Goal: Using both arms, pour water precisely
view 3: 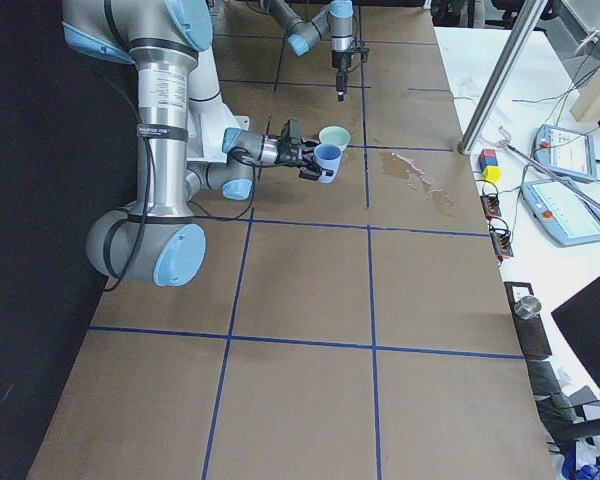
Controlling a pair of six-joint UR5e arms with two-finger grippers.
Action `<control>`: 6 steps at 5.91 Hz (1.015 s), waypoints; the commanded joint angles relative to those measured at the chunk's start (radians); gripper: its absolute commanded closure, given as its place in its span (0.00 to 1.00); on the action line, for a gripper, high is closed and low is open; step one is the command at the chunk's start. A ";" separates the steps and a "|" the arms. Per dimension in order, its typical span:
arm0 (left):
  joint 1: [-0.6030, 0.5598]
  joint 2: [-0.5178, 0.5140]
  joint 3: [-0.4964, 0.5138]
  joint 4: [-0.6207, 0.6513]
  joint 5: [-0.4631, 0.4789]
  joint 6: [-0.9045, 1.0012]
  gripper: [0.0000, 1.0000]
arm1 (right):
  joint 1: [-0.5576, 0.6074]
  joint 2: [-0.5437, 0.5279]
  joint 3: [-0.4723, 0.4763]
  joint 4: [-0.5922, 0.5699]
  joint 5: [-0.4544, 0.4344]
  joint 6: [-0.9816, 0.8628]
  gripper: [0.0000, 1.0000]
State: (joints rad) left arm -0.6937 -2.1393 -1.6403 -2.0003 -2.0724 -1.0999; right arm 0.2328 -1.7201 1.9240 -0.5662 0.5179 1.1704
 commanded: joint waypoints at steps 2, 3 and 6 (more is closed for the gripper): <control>0.000 0.007 -0.004 0.000 0.000 -0.002 0.00 | 0.066 -0.049 -0.335 0.452 0.050 -0.011 1.00; -0.001 0.007 -0.006 0.000 0.000 -0.002 0.00 | 0.089 -0.052 -0.380 0.459 0.063 -0.018 1.00; 0.000 0.009 -0.010 0.000 0.000 -0.002 0.00 | 0.183 -0.052 -0.445 0.474 0.168 -0.021 0.97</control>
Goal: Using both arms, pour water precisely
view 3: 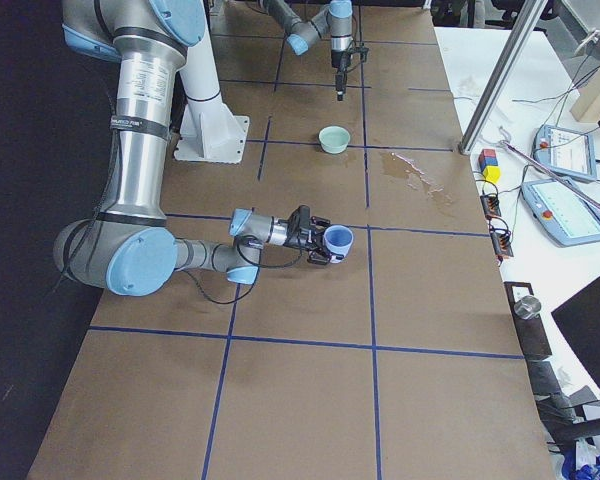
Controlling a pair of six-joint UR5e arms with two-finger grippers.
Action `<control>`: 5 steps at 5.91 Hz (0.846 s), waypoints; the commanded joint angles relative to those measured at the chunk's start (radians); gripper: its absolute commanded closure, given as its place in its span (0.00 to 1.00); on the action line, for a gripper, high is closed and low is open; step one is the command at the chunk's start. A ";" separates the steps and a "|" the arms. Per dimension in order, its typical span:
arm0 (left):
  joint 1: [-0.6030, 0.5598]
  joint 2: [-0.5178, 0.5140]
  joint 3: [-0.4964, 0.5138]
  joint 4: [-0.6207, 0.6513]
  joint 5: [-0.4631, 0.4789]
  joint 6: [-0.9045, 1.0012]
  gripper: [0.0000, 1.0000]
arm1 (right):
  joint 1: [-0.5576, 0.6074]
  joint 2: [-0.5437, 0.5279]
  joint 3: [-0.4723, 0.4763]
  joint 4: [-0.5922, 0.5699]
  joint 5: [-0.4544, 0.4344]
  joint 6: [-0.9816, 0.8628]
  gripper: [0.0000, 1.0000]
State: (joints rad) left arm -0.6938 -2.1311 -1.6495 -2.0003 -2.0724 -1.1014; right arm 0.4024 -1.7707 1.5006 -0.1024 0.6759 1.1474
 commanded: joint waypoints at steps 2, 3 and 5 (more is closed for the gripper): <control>0.000 0.000 -0.007 0.000 0.000 0.000 0.00 | 0.016 -0.003 -0.061 0.020 0.011 0.005 0.97; 0.000 0.002 -0.007 0.000 0.000 0.000 0.00 | 0.015 -0.003 -0.083 0.038 0.011 0.014 0.91; 0.000 0.003 -0.009 0.000 0.000 0.000 0.00 | 0.013 0.008 -0.134 0.089 0.011 0.014 0.92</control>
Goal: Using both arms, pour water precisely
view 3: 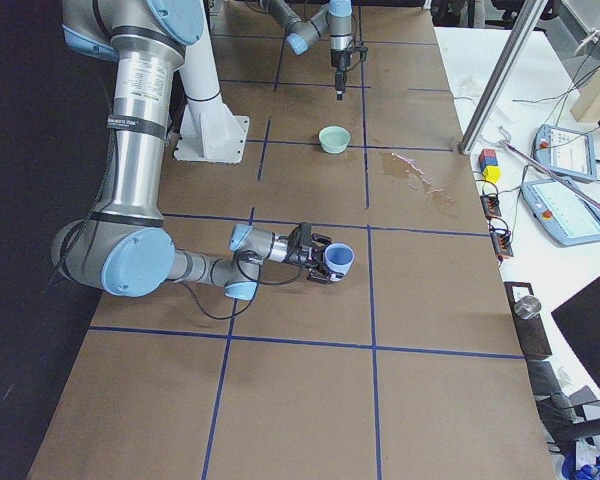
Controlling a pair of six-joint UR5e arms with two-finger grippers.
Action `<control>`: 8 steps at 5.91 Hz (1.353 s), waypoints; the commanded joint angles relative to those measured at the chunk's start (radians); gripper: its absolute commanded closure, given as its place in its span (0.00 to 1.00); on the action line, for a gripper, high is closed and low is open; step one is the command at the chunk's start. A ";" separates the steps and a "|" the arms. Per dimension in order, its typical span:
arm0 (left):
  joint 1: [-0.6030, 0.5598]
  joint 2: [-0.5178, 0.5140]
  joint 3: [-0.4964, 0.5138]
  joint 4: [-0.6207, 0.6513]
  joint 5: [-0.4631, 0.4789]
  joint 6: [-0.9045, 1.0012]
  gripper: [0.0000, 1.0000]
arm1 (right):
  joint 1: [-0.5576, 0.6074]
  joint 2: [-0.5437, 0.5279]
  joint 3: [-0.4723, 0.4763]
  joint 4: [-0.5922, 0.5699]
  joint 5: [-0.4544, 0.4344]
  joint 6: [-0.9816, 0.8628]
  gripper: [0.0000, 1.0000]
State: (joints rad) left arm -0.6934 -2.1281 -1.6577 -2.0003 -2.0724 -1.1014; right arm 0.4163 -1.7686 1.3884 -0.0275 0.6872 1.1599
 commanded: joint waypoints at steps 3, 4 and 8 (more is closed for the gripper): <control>0.000 0.002 -0.001 0.000 0.000 0.000 0.00 | -0.002 0.008 -0.060 0.029 0.000 0.001 0.82; 0.002 0.001 -0.001 0.000 0.000 0.000 0.00 | -0.002 0.008 -0.066 0.059 0.000 0.001 0.57; 0.002 0.001 -0.002 0.000 0.000 0.000 0.00 | -0.001 0.003 -0.085 0.124 -0.002 -0.017 0.00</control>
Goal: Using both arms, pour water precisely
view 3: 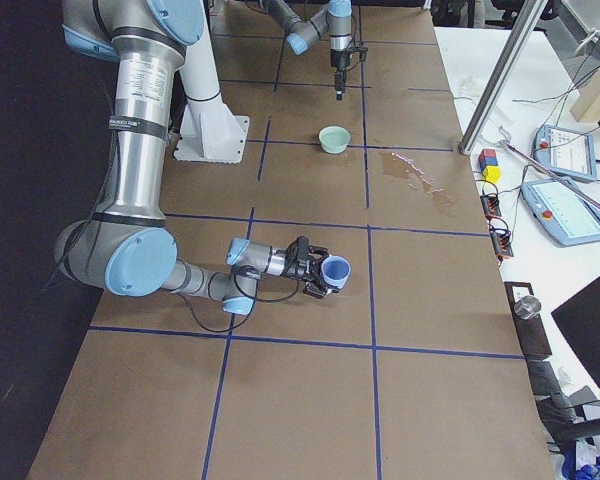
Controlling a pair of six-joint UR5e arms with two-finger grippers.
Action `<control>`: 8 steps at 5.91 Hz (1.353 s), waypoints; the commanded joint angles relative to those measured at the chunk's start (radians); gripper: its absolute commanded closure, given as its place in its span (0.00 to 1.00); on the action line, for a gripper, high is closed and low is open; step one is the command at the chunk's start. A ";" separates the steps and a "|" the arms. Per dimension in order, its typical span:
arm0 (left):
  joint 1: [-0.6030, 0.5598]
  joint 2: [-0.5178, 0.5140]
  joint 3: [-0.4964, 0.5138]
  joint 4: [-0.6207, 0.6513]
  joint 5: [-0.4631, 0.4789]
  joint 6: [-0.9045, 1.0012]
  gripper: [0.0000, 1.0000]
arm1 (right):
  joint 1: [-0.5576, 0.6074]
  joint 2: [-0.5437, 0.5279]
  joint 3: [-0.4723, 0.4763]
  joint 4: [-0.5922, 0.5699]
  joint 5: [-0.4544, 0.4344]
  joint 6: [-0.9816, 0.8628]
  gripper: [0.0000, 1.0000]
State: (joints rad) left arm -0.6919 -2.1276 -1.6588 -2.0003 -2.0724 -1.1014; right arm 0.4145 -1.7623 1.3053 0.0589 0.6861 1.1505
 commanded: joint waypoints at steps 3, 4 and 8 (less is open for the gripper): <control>0.000 0.000 -0.009 0.000 0.000 -0.002 0.00 | 0.021 -0.006 0.002 0.195 -0.011 -0.147 0.00; 0.000 0.000 -0.009 0.000 0.000 -0.011 0.00 | 0.039 -0.003 0.003 0.223 -0.019 -0.196 0.00; 0.008 -0.006 -0.006 0.006 0.002 -0.043 0.00 | 0.191 0.006 0.022 0.288 0.127 -0.267 0.00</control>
State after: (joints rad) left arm -0.6859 -2.1306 -1.6667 -1.9973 -2.0719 -1.1435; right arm 0.5470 -1.7592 1.3217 0.3451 0.7354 0.8858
